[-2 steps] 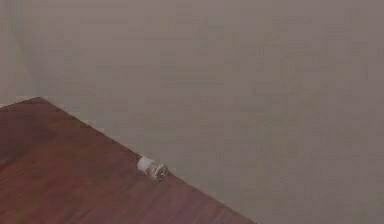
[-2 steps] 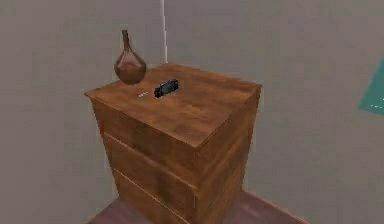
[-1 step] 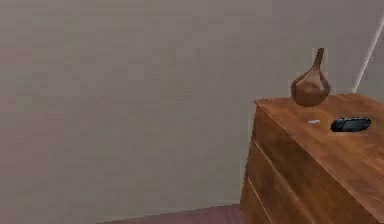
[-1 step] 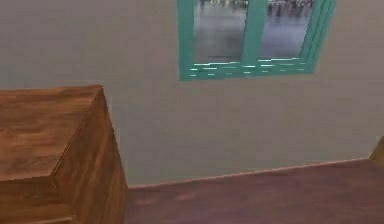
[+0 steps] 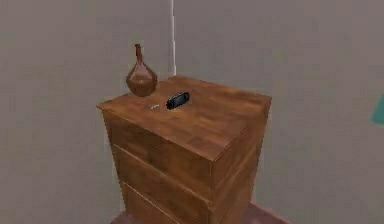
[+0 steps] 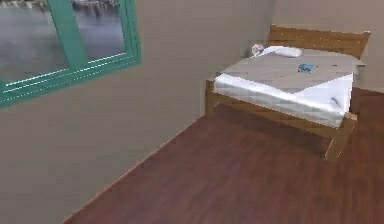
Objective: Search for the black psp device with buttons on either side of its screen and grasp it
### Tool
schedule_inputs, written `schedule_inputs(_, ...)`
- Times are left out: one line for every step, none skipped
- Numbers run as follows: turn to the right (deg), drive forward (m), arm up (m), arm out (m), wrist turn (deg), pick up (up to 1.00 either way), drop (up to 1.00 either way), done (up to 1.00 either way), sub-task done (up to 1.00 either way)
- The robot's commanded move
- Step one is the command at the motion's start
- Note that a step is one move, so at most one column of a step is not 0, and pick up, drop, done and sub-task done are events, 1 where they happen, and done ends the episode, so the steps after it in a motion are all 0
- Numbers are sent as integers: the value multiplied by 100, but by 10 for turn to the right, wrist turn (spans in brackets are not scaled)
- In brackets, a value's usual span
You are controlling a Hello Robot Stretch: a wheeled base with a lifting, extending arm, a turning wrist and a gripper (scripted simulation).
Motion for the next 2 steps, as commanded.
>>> schedule_inputs(330, 0, 0, 0, 0, 0, 0, 0, 0)
schedule_inputs(0, 85, 0, 0, 0, 0, 0, 0, 0)
